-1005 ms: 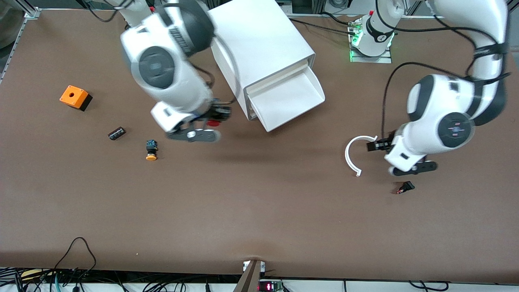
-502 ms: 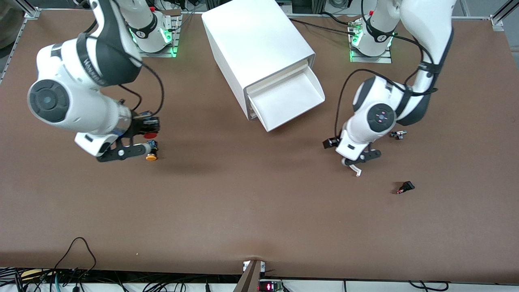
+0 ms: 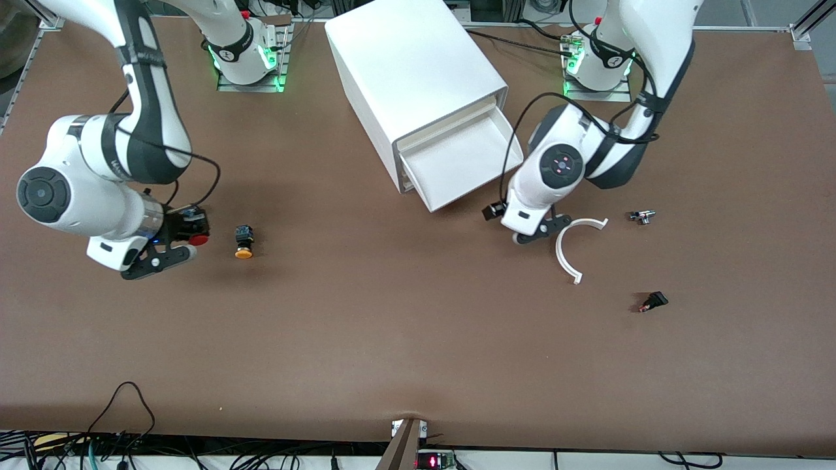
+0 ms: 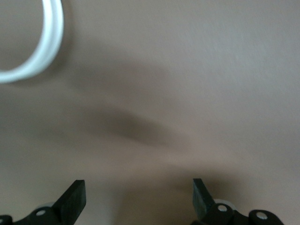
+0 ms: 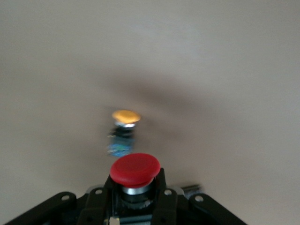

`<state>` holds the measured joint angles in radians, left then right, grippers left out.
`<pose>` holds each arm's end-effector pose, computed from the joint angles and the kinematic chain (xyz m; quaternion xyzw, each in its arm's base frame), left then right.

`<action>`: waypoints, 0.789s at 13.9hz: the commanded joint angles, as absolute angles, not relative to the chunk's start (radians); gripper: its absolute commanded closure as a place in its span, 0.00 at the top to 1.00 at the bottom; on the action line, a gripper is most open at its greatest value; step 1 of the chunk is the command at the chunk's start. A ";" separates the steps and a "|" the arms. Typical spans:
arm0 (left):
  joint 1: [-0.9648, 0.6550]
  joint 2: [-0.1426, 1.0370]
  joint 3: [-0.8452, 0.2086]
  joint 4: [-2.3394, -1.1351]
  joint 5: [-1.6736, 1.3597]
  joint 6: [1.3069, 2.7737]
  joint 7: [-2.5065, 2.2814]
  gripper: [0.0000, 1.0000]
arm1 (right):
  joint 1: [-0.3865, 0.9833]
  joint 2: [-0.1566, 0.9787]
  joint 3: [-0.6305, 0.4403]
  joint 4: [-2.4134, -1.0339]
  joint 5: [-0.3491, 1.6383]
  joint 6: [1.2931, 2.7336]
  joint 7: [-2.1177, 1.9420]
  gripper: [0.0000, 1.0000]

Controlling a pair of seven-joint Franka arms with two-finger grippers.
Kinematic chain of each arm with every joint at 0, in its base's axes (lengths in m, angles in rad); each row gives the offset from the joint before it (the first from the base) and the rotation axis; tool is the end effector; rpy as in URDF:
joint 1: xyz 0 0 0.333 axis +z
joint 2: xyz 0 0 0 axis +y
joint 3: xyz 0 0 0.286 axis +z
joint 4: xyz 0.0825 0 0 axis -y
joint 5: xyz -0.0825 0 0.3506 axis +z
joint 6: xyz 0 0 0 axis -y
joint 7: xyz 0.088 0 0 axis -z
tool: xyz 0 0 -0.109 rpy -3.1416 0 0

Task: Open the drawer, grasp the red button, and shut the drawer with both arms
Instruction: 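Shut the drawer with the left gripper while the right gripper holds the button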

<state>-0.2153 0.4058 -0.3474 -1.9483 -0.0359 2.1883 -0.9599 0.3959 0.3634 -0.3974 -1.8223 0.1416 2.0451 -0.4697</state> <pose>0.4809 -0.2982 0.2654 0.9705 0.2153 -0.1082 0.0100 0.5849 0.0206 0.3305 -0.9774 -0.2043 0.0548 0.0044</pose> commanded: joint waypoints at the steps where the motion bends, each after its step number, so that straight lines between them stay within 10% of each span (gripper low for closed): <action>1: -0.207 0.371 -0.417 -1.990 -0.052 2.197 -1.064 1.00 | 0.382 0.333 -0.445 -1.997 0.160 2.262 -0.647 0.00; 11: -0.206 0.371 -0.616 -2.017 -0.052 2.186 -1.275 1.00 | 0.282 0.561 -0.442 -1.997 0.452 2.483 -0.977 0.00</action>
<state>-0.2148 0.4022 -0.5822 -1.9833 -0.0361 2.1875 -1.2528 0.2985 0.5281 -0.4499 -2.0031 0.3833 2.4539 -0.9013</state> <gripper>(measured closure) 0.000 0.670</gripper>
